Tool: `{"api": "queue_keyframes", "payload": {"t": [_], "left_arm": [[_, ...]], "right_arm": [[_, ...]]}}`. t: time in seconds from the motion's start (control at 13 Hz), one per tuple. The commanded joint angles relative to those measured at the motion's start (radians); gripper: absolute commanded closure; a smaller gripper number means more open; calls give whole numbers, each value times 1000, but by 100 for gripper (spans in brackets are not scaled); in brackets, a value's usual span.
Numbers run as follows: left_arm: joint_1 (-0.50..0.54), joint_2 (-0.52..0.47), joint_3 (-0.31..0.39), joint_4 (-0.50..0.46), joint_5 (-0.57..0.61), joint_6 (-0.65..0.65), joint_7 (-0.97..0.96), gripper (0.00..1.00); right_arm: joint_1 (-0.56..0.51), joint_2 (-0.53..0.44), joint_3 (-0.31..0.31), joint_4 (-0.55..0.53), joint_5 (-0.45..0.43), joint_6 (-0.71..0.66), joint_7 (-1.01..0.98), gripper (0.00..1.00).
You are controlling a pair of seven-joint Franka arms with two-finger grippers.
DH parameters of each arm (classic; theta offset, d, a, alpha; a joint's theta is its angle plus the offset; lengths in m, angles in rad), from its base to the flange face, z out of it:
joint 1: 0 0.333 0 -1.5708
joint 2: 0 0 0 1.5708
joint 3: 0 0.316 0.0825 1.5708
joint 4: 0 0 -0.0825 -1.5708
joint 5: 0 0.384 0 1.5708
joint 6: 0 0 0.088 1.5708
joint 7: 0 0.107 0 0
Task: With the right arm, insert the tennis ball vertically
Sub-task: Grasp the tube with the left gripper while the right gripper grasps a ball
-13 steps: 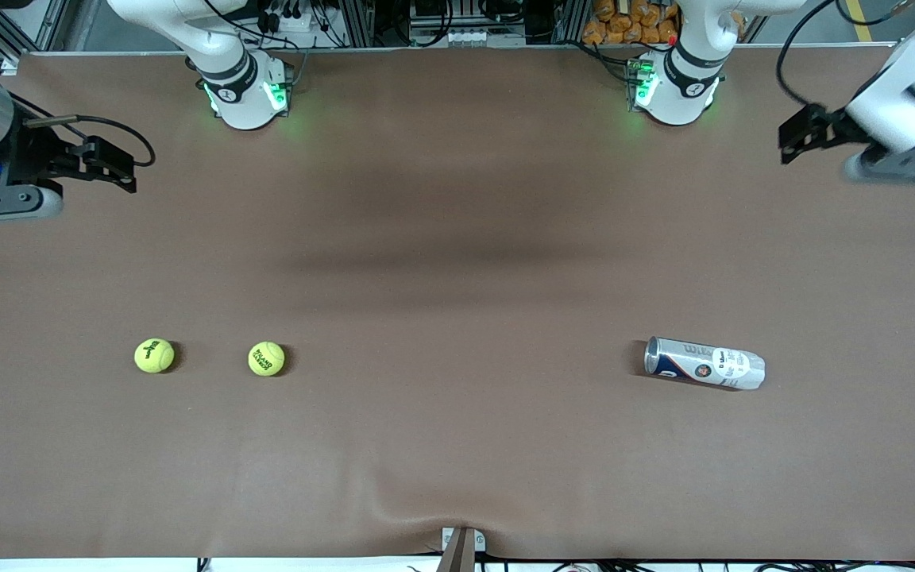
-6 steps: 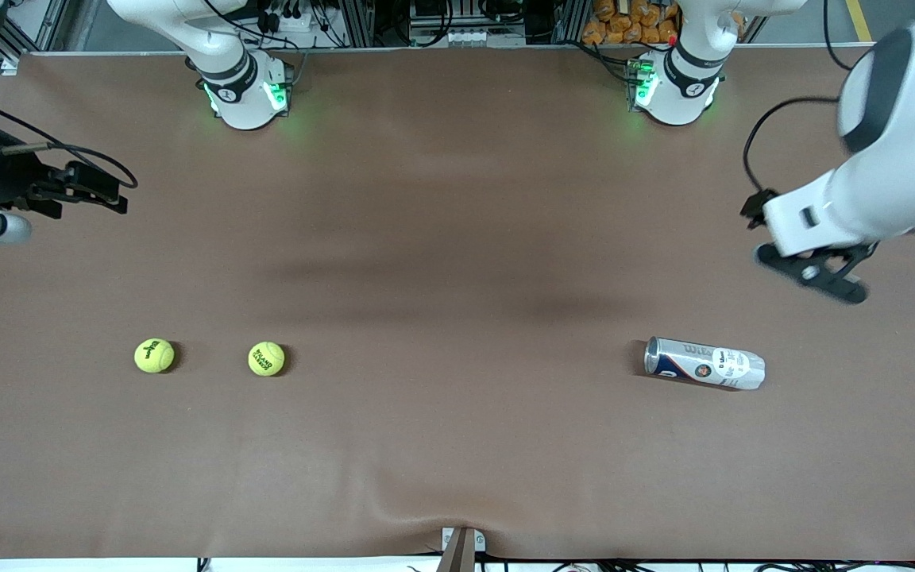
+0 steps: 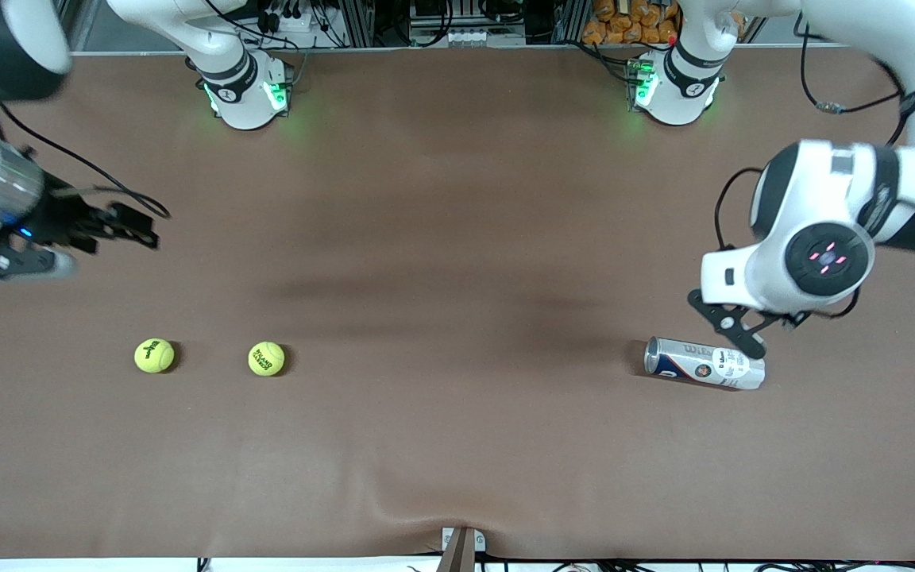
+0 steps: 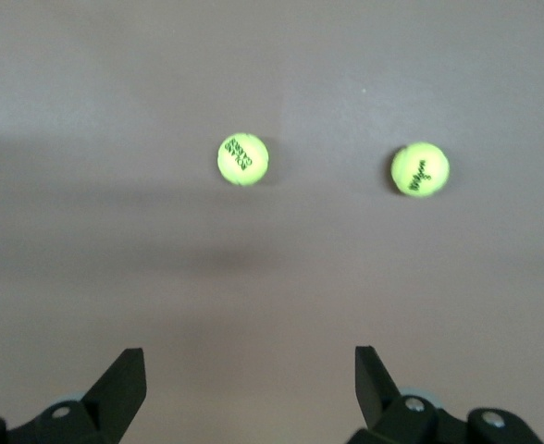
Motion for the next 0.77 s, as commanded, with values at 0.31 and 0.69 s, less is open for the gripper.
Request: {"api": "queue_keyframes", "payload": {"t": [0.31, 0.69], "left_arm": [[5, 177, -3, -37, 143, 280, 298, 0], [-1, 256, -3, -43, 227, 409, 362, 0]], "right_arm": [[47, 23, -3, -206, 43, 239, 8, 0], [74, 163, -3, -228, 75, 450, 8, 0]]}}
